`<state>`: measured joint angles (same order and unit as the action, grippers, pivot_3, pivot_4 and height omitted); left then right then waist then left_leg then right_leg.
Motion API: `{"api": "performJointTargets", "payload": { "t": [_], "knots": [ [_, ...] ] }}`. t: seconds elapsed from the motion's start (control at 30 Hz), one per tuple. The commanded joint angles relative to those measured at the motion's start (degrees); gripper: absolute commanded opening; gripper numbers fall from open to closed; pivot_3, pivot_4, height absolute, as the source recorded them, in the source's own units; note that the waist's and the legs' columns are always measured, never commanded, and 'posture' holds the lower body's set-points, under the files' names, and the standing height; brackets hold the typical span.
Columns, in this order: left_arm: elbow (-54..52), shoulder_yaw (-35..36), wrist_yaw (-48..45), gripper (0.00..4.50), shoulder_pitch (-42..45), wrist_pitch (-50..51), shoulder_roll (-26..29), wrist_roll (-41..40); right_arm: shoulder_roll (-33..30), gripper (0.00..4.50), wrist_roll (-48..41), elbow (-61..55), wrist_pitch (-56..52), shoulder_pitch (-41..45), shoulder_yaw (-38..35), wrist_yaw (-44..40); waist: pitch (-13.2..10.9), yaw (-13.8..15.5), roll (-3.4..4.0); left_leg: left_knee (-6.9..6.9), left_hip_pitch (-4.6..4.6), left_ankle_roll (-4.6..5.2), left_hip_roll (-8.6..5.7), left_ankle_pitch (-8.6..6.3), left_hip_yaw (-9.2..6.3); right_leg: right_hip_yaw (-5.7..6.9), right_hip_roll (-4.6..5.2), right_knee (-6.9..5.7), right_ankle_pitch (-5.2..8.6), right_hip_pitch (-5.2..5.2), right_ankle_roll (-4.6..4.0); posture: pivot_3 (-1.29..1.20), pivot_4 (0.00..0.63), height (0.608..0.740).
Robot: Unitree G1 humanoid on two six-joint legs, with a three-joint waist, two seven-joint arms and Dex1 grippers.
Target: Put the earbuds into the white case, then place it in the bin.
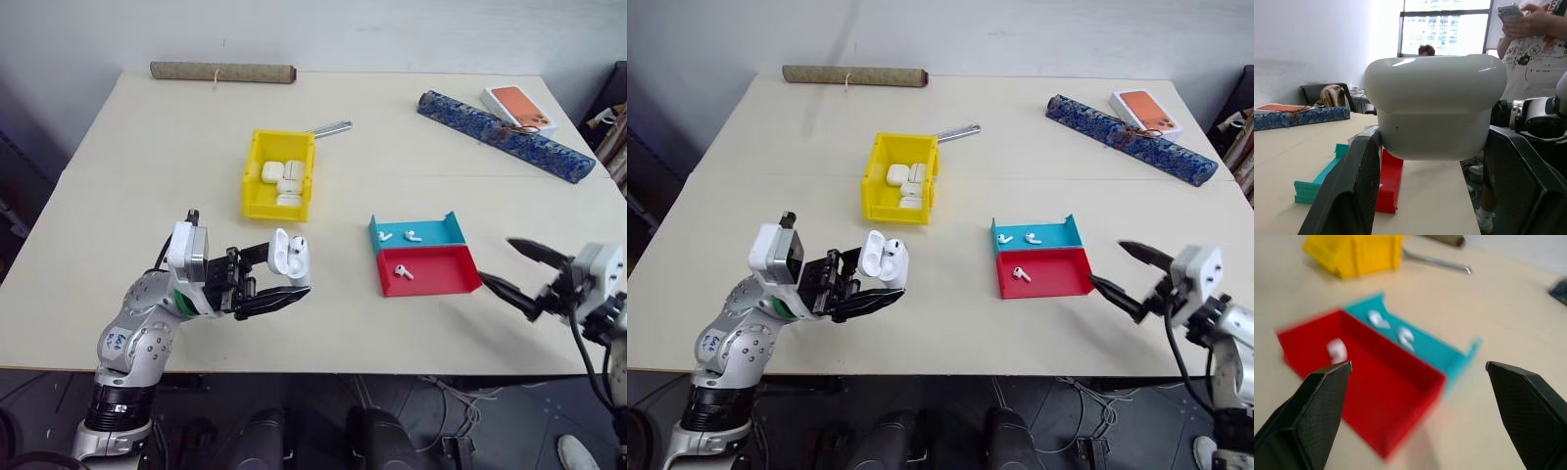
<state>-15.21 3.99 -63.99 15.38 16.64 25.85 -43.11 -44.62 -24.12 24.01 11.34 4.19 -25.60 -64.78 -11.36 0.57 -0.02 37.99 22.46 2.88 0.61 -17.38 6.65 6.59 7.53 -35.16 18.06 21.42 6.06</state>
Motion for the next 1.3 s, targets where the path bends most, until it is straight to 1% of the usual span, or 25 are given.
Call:
{"api": "performJointTargets", "payload": {
  "t": [0.03, 0.1, 0.17, 0.23, 0.3, 0.37, 0.43, 0.53, 0.63, 0.77, 0.83, 0.97, 1.3],
  "knots": [
    [-2.4, 0.9, 0.3, 2.72, -1.3, -1.4, 0.2, 0.2, -2.3, 4.47, 1.7, 4.3, 5.9, -0.1, -3.0, 1.5, 0.0, -0.3, 0.0, -0.02, -0.03, -0.01, 0.02, 0.01, 0.03, -0.06, -0.01, -0.01, 0.0, 0.0, 0.0, 0.0, 0.15, 0.74],
    [-2.8, 1.1, 0.4, 2.72, -2.2, -1.7, 0.5, 0.3, -3.1, 4.47, 3.0, 3.3, 5.6, 1.1, -1.9, 2.7, 0.0, -1.1, 0.01, -0.02, -0.09, -0.05, 0.08, 0.02, 0.11, -0.15, -0.02, -0.04, 0.0, -0.01, 0.0, 0.0, 0.15, 0.74],
    [-2.9, 1.3, 0.7, 2.72, -2.6, -1.7, 0.6, 0.4, -4.2, 4.47, 4.1, 0.5, 2.8, 3.4, 0.5, 3.1, 0.0, -1.7, 0.01, -0.02, -0.2, -0.1, 0.12, 0.03, 0.19, -0.19, -0.01, -0.16, 0.0, -0.01, 0.0, 0.0, 0.15, 0.74],
    [-2.8, 1.4, 1.0, 2.72, -2.6, -1.9, 0.6, 0.6, -6.6, 4.47, 7.1, -3.2, -4.5, 6.4, 4.3, 5.1, 0.0, -2.2, 0.04, -0.02, -0.25, -0.12, 0.13, 0.03, 0.19, -0.24, 0.02, -0.28, 0.0, 0.03, -0.01, 0.0, 0.15, 0.74],
    [-2.4, 1.4, 1.1, 2.72, -2.5, -2.4, 1.0, 1.5, -8.2, 4.47, 7.3, -7.1, -11.0, 12.9, 9.2, 3.7, 0.0, -2.4, 0.08, -0.02, -0.26, -0.15, 0.14, 0.03, 0.19, -0.29, 0.03, -0.36, -0.01, 0.08, -0.02, 0.0, 0.15, 0.74],
    [-1.8, 1.5, 1.1, 2.72, -2.3, -3.0, 1.1, 2.1, -9.0, 4.47, 8.2, -9.4, -15.0, 20.7, 14.3, 1.4, 0.0, -2.4, 0.11, -0.02, -0.26, -0.2, 0.17, 0.05, 0.19, -0.29, 0.02, -0.38, -0.01, 0.13, -0.05, 0.0, 0.15, 0.74],
    [-1.1, 1.6, 1.1, 2.72, -1.9, -3.5, 1.0, 2.3, -9.2, 4.47, 9.4, -10.3, -21.1, 28.0, 19.4, -1.0, -0.1, -2.1, 0.13, -0.02, -0.25, -0.25, 0.2, 0.04, 0.16, -0.25, 0.01, -0.41, -0.01, 0.17, -0.09, 0.0, 0.15, 0.74],
    [-0.4, 1.6, 1.0, 2.72, -1.5, -4.0, 0.8, 2.4, -7.6, 4.47, 13.3, -8.7, -25.3, 38.6, 27.6, -4.9, -0.1, -1.5, 0.13, -0.04, -0.14, -0.29, 0.21, 0.02, 0.03, -0.11, 0.03, -0.36, 0.0, 0.21, -0.12, 0.0, 0.15, 0.74],
    [-0.1, 1.3, 1.0, 2.72, -1.5, -4.4, 0.5, 2.7, -4.5, 3.88, 17.6, -3.7, -25.9, 46.9, 34.0, -7.0, -0.1, -1.2, 0.12, -0.02, 0.01, -0.23, 0.19, -0.02, -0.01, -0.04, 0.05, -0.18, 0.0, 0.23, -0.12, 0.0, 0.15, 0.74],
    [-0.3, 1.1, 1.4, 2.72, -1.7, -4.6, 0.1, 2.6, -1.3, 2.43, 23.4, 5.4, -24.3, 54.1, 39.8, -8.3, -0.1, -0.7, 0.12, -0.02, 0.18, -0.19, 0.17, -0.04, -0.05, 0.15, 0.04, -0.21, 0.0, 0.23, -0.11, 0.0, 0.15, 0.74],
    [-0.6, 1.2, 1.8, 2.72, -2.1, -4.7, -0.1, 2.6, 0.4, 1.82, 26.1, 10.2, -21.4, 56.8, 42.2, -8.7, -0.1, -0.7, 0.12, 0.01, 0.31, -0.18, 0.15, -0.04, -0.12, 0.29, 0.03, -0.2, 0.0, 0.26, -0.11, 0.0, 0.15, 0.74],
    [-1.0, 1.4, 2.7, 2.72, -3.1, -5.1, -0.4, 2.8, 3.0, 1.82, 29.4, 16.5, -19.0, 59.7, 45.7, -12.2, -0.1, -0.9, 0.12, 0.03, 0.37, -0.16, 0.14, -0.02, -0.13, 0.34, -0.02, -0.21, -0.01, 0.29, -0.1, 0.0, 0.15, 0.74],
    [-5.3, 0.4, 5.5, 2.72, -6.8, -5.2, -0.8, 3.0, 7.0, 1.82, 36.3, 31.1, -11.2, 65.6, 48.2, -12.4, -0.1, -1.4, 0.12, 0.14, 0.37, -0.15, 0.14, 0.03, -0.17, 0.37, -0.01, -0.36, -0.01, 0.28, -0.1, 0.0, 0.15, 0.74]
  ]
}}
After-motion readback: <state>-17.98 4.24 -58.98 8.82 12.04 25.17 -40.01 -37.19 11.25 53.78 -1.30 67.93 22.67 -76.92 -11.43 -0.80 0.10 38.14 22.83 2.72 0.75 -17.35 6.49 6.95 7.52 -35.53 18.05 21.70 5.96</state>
